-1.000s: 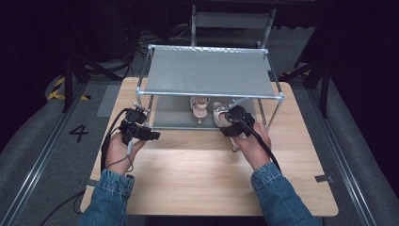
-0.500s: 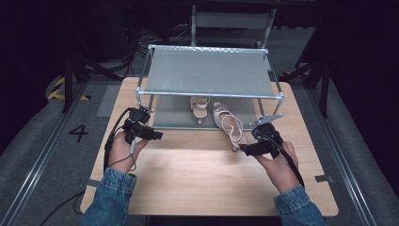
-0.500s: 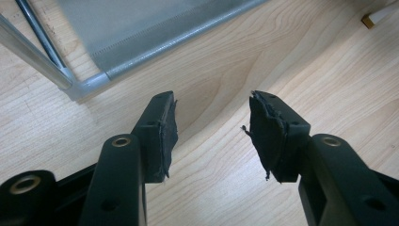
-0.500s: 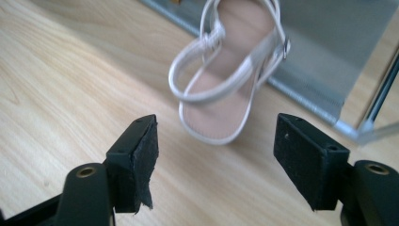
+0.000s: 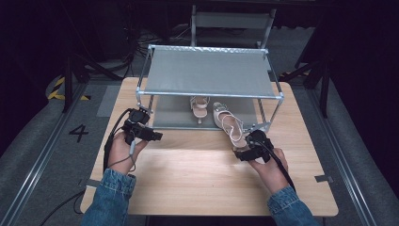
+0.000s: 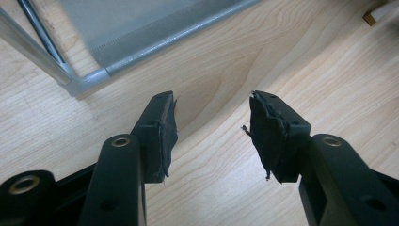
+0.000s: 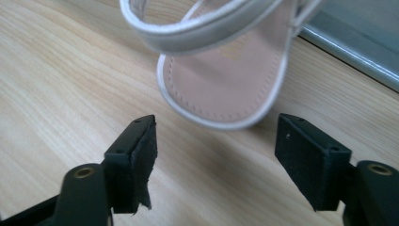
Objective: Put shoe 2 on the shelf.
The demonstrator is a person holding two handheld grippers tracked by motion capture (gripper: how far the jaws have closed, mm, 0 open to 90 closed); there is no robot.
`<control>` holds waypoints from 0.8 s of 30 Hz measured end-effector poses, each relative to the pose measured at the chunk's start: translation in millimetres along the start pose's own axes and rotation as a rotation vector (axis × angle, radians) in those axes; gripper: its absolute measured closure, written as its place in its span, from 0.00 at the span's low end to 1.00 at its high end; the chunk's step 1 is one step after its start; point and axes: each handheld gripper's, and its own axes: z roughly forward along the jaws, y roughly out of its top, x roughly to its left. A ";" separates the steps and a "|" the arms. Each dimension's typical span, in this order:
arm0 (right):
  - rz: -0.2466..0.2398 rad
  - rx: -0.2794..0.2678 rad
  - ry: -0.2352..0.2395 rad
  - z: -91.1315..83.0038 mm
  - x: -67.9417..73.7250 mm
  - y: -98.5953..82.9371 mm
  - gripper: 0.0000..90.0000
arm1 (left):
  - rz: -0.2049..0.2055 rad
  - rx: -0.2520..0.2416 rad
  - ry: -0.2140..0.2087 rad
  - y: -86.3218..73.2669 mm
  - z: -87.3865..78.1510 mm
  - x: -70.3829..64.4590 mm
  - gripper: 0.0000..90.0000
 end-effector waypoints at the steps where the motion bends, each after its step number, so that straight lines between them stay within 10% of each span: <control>1: -0.001 -0.003 0.007 4.0 -0.4 0.7 0.39 | 0.005 0.002 -0.001 0.0 0.3 -0.2 0.56; 12: 0.015 -0.082 0.006 33.7 -3.1 2.0 0.61 | -0.009 -0.005 -0.001 -0.7 -0.4 0.1 0.56; 24: -0.013 -0.180 0.000 22.4 1.5 13.2 0.84 | -0.009 -0.007 -0.001 -1.2 -0.3 1.0 0.56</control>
